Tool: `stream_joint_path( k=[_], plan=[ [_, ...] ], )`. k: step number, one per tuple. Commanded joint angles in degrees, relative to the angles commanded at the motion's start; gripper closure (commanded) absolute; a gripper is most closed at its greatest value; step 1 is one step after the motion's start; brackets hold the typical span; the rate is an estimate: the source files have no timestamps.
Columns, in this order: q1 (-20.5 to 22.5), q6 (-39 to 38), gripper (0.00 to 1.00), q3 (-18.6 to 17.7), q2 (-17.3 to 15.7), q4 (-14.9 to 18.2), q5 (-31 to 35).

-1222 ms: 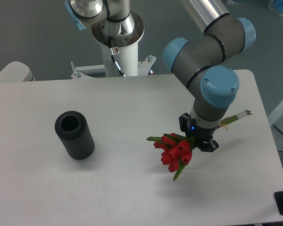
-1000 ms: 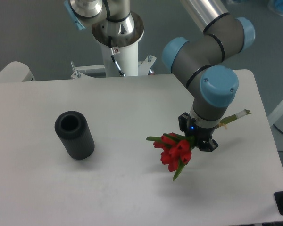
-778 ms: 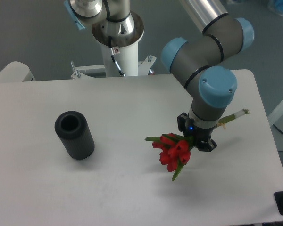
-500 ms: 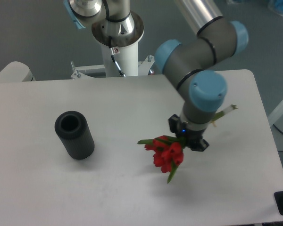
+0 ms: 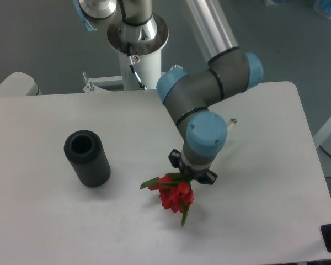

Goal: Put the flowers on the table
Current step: 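Lower the held red tulips toward the table surface with the gripper, then lay the tulips flat on the table and open the gripper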

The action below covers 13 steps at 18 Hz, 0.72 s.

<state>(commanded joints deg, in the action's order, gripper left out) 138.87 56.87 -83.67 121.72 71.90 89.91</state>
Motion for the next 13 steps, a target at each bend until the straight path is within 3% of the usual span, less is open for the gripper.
stream_joint_path(
  k=[4,8,9,10,11,13],
  plan=[
    [-0.3,-0.1,0.88,-0.4,1.2,-2.8,-0.3],
    [-0.6,0.0,0.77,-0.3,2.2,-4.2,-1.9],
    [-0.6,0.3,0.67,-0.2,2.4,-4.2,-2.0],
    [-0.6,0.4,0.44,-0.1,2.5,-4.3,-2.5],
    [-0.5,0.4,0.28,0.2,2.6,-4.3,-3.0],
    [-0.5,0.2,0.13,0.4,2.9,-4.3,-3.3]
  ],
)
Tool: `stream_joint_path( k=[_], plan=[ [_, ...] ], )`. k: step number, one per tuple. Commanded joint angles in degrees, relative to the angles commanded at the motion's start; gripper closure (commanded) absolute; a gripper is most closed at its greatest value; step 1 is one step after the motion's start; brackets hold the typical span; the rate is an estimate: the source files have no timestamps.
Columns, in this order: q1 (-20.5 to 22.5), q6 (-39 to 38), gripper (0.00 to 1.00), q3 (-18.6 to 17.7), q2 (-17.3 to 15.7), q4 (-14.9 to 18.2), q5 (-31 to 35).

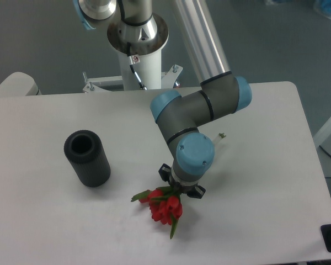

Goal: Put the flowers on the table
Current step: 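Lay the tulips flat on the table and open the gripper, then raise the open gripper up away from the tulips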

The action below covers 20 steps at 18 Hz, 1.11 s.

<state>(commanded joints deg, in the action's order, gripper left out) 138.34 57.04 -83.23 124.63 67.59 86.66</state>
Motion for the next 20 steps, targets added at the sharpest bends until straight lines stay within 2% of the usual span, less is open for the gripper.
stream_joint_path(
  k=[2,7,13,17,20],
  plan=[
    [0.0,0.1,0.00,0.0,0.1,-0.6,0.0],
    [0.2,1.3,0.00,0.4,-0.1,-2.0,0.4],
    [2.3,8.2,0.00,0.8,-2.4,-1.8,0.4],
    [5.9,17.8,0.00,0.8,-4.8,-1.2,0.4],
    [7.2,19.4,0.00,0.7,-6.1,-1.1,0.4]
  ],
)
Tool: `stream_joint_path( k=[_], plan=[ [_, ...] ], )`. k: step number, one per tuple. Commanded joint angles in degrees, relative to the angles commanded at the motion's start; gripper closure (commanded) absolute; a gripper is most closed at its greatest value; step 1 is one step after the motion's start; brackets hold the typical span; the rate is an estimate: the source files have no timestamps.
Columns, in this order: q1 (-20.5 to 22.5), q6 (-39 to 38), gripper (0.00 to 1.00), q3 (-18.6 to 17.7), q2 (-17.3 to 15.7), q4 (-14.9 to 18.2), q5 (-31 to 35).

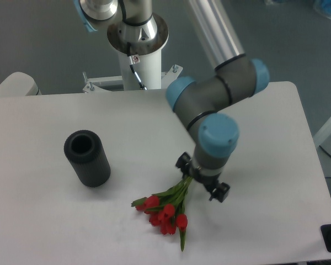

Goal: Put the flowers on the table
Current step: 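Raise the open gripper up away from the tulips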

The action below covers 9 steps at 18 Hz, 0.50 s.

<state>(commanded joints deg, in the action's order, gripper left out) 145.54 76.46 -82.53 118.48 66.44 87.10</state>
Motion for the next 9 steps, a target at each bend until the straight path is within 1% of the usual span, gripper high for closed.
stream_joint_path(
  k=[1,4,6,9],
  plan=[
    [0.8,1.3,0.00,0.1,-0.4,0.3,0.1],
    [1.7,8.3,0.00,0.4,-1.7,2.2,0.2],
    [4.2,11.3,0.00,0.5,-2.4,3.1,0.1],
    [6.6,17.2,0.00,0.6,-3.0,4.0,0.3]
  ],
)
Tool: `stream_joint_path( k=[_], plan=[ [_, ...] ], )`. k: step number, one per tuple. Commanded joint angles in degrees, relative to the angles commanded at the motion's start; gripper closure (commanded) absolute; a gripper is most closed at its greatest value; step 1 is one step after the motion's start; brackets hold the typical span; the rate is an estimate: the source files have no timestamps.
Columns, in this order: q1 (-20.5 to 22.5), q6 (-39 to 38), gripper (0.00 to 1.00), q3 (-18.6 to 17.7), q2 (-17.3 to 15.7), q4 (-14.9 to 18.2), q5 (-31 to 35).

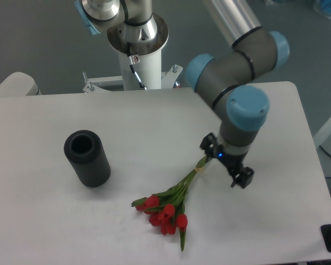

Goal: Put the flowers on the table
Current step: 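Raise the open gripper up away from the tulips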

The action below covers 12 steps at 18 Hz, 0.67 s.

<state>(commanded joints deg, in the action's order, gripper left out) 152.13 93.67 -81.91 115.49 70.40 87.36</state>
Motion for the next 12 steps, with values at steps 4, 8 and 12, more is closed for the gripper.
stream_joint_path(
  k=[4,8,12],
  plan=[
    [1.1,3.8,0.00,0.0,0.1,0.4,3.5],
    [1.2,4.0,0.00,0.6,0.2,0.4,3.8],
    [1.2,4.0,0.00,0.6,0.2,0.4,3.7]
  ],
)
